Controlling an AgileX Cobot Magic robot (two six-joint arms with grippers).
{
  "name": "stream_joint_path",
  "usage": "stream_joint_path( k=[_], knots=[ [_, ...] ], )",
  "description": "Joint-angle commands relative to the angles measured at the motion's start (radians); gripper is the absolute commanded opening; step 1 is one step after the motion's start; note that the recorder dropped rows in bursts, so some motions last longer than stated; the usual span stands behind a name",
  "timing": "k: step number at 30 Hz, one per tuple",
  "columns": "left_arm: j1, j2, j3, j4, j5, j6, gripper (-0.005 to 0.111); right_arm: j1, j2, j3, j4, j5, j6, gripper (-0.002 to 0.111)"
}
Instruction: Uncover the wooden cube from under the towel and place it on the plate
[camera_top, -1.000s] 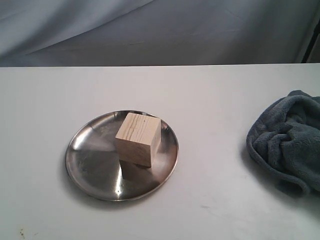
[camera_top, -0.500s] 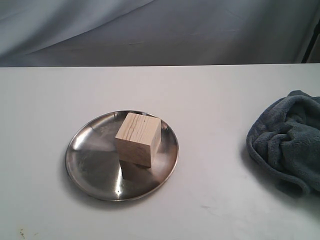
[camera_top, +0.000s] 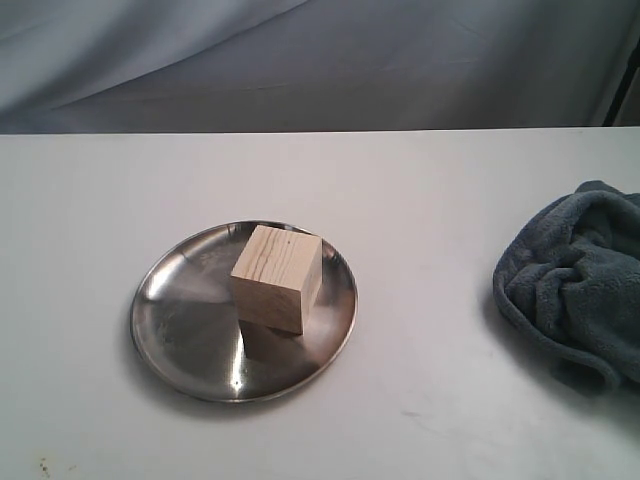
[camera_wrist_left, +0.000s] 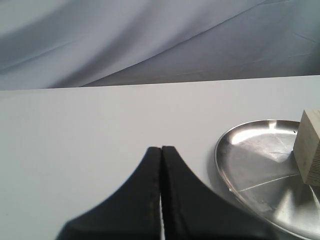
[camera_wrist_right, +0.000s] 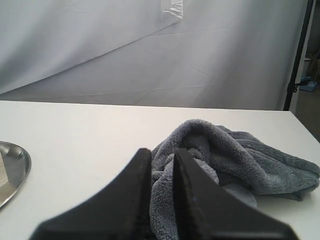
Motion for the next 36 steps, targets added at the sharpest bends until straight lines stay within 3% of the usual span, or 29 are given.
stream_joint_path(
  k=[1, 6, 10, 15, 36],
  knots=[
    [-0.006, -0.003, 0.005, 0.004, -0.013, -0.008, 0.0, -0.006, -0.004, 0.004, -0.025, 0.0, -0.004, 0.012],
    [-0.006, -0.003, 0.005, 0.004, -0.013, -0.008, 0.0, -0.006, -0.004, 0.004, -0.017, 0.008, -0.002, 0.007],
    [-0.006, -0.003, 0.005, 0.004, -0.013, -0.008, 0.0, -0.006, -0.004, 0.004, -0.036, 0.024, -0.003, 0.007],
    [-0.006, -0.003, 0.005, 0.004, -0.013, -0.008, 0.0, -0.006, -0.004, 0.004, 0.069, -0.015, 0.024, 0.007],
    [-0.006, -0.003, 0.005, 0.004, -0.013, -0.008, 0.0, -0.006, -0.004, 0.004, 0.069, -0.015, 0.024, 0.007]
  ],
)
